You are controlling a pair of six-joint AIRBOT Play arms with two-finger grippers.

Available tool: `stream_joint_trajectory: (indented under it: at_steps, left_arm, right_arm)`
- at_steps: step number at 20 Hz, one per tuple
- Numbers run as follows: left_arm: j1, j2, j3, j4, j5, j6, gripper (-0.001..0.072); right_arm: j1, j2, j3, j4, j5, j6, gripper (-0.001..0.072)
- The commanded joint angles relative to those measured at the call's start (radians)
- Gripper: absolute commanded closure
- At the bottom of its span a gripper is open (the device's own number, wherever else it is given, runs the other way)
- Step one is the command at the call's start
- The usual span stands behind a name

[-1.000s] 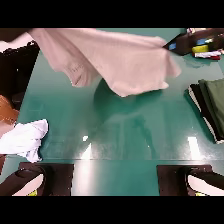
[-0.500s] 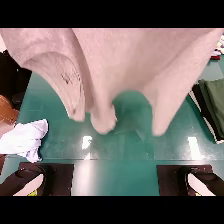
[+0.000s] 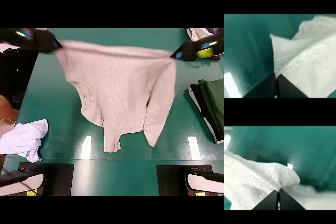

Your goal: Fold the shirts.

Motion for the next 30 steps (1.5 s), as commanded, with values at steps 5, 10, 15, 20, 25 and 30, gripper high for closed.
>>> stream_joint_trajectory:
  at_steps: [5, 10, 15, 20, 25, 30]
  left_arm:
    - [0.001, -0.381, -0.052, 0.002, 0.139, 0.016, 0.0685]
    - [0.001, -0.436, -0.052, -0.035, 0.229, -0.003, 0.0333]
    - [0.032, -0.434, 0.005, -0.031, 0.001, -0.040, 0.0170]
    - [0.053, -0.253, -0.209, -0.029, -0.065, -0.040, 0.0171]
    - [0.053, 0.042, -0.760, -0.170, 0.129, -0.063, 0.0170]
    - [0.053, 0.165, -1.130, -0.502, 0.330, 0.047, 0.0171]
  right_arm:
    - [0.023, -0.352, 0.001, -0.049, -0.195, -0.003, 0.0698]
    - [0.025, -0.411, 0.001, -0.048, -0.228, -0.003, 0.0694]
    - [-0.009, -0.352, 0.001, -0.048, -0.159, -0.002, 0.0198]
    - [-0.088, -0.145, -0.163, -0.049, -0.041, -0.029, 0.0200]
    - [-0.106, 0.118, -0.460, -0.049, -0.085, -0.029, 0.0200]
    - [-0.098, 0.279, -0.620, -0.047, -0.207, -0.027, 0.0265]
